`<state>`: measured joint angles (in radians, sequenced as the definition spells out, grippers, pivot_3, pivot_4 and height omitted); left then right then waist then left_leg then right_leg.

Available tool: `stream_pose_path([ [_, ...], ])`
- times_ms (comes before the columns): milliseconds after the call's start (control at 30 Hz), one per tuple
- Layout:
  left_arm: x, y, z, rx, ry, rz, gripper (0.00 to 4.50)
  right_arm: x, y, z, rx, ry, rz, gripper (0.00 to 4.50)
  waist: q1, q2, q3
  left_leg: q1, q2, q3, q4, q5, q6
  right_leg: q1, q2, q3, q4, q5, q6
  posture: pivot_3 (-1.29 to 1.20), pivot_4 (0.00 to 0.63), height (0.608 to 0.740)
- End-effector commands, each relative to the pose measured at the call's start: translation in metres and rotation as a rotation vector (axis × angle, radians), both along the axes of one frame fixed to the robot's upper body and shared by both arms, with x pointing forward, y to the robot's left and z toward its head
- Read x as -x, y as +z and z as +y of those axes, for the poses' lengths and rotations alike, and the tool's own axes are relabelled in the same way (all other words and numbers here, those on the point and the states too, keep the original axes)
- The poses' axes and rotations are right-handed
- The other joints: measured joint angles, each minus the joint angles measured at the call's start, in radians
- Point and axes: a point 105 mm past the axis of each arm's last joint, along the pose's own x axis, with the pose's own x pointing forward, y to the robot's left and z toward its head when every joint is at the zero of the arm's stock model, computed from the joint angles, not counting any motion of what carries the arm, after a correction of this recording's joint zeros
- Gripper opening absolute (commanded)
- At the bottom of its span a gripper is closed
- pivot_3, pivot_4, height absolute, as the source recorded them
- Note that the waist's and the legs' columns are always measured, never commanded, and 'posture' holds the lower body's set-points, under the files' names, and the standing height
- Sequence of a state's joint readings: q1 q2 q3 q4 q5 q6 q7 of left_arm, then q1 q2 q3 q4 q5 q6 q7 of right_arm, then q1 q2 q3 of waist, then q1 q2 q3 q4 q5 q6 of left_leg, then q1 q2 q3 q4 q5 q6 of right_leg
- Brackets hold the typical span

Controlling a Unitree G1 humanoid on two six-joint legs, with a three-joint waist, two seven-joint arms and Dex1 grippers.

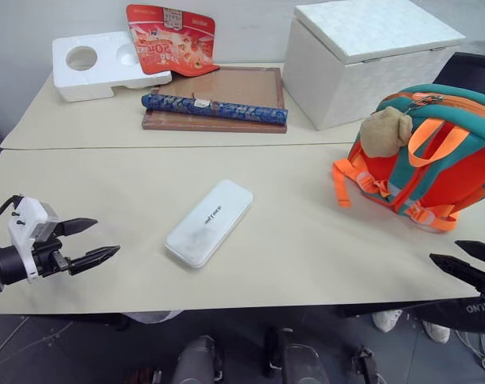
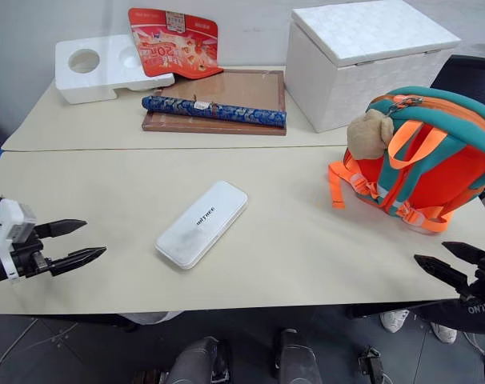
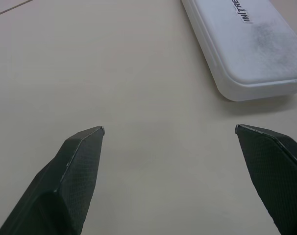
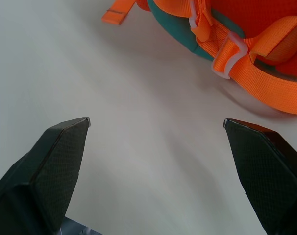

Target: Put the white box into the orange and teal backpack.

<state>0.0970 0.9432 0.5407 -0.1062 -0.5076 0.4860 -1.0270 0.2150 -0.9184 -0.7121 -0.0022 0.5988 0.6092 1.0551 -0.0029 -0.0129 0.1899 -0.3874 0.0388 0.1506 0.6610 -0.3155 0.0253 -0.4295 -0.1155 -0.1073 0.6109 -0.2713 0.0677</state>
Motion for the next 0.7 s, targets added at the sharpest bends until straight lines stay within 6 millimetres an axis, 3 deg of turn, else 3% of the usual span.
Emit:
stream_pose_path([
  [33,0.0034,0.0079,0.0012,-0.007,-0.003,-0.033,4.5,-0.0021,0.0034,0.0028,0.004,0.009,-0.025,4.5,0.0,0.0,0.0,0.0,0.0,0.0,0.0,0.0,0.0,0.0,0.0,0.0,0.0,0.0,0.0,0.0,0.15,0.74],
  [700,0.0017,0.006,0.0018,-0.01,0.014,-0.021,4.5,-0.0086,0.0025,0.0002,0.032,-0.001,-0.049,4.5,-0.001,0.0,0.0,0.0,0.0,0.0,0.001,0.001,-0.001,0.0,0.0,0.0,0.001,0.0,0.0,0.0,0.15,0.74],
])
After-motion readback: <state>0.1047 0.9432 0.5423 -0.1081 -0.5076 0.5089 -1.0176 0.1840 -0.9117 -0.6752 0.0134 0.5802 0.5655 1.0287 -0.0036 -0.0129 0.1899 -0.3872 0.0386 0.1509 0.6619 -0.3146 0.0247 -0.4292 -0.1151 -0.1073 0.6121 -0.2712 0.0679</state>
